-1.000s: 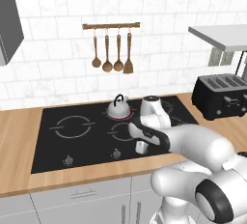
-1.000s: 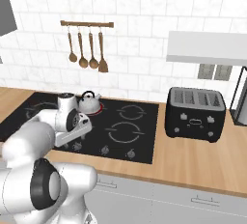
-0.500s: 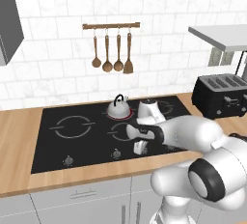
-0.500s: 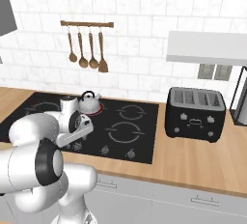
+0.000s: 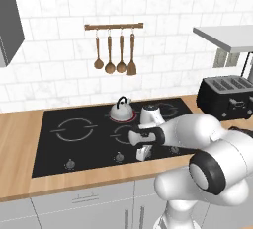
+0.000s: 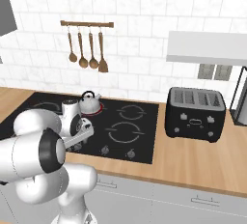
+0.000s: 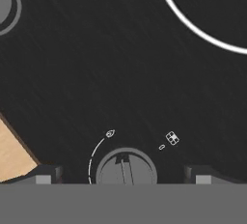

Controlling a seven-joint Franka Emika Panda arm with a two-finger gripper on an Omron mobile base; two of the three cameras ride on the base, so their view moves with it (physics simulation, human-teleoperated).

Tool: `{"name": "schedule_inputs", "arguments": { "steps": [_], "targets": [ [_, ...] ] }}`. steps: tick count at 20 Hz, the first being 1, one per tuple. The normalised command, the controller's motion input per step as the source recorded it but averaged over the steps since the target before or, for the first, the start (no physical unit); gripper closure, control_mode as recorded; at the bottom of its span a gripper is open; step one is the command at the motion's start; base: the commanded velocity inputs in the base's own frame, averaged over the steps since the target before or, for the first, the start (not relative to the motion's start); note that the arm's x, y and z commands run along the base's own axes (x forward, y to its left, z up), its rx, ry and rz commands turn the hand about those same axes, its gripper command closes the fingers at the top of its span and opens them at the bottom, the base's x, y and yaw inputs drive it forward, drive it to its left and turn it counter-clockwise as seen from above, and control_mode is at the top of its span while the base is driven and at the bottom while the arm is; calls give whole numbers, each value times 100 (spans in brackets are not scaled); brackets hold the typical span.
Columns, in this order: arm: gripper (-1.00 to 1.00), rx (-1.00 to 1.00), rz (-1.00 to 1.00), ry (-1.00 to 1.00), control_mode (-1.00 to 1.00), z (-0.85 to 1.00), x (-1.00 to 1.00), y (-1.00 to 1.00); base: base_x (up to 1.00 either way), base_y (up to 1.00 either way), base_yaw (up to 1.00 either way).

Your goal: Turn off the rear center burner of the stove.

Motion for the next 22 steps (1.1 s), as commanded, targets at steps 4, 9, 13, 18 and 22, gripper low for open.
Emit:
{"name": "schedule_inputs", "arguments": {
  "steps": [4, 9, 13, 18, 22],
  "targets": [
    [-100, 0, 0, 0, -100, 0, 0, 0, 0, 0, 0],
    [-100, 0, 0, 0, -100, 0, 2, 0, 0, 0, 0],
    [-100, 0, 0, 0, -100, 1, 3, 0, 0, 0, 0],
    [-100, 0, 0, 0, -100, 0, 1, 0, 0, 0, 0],
    [100, 0, 0, 0, -100, 0, 0, 0, 0, 0, 0]
  ]
}}
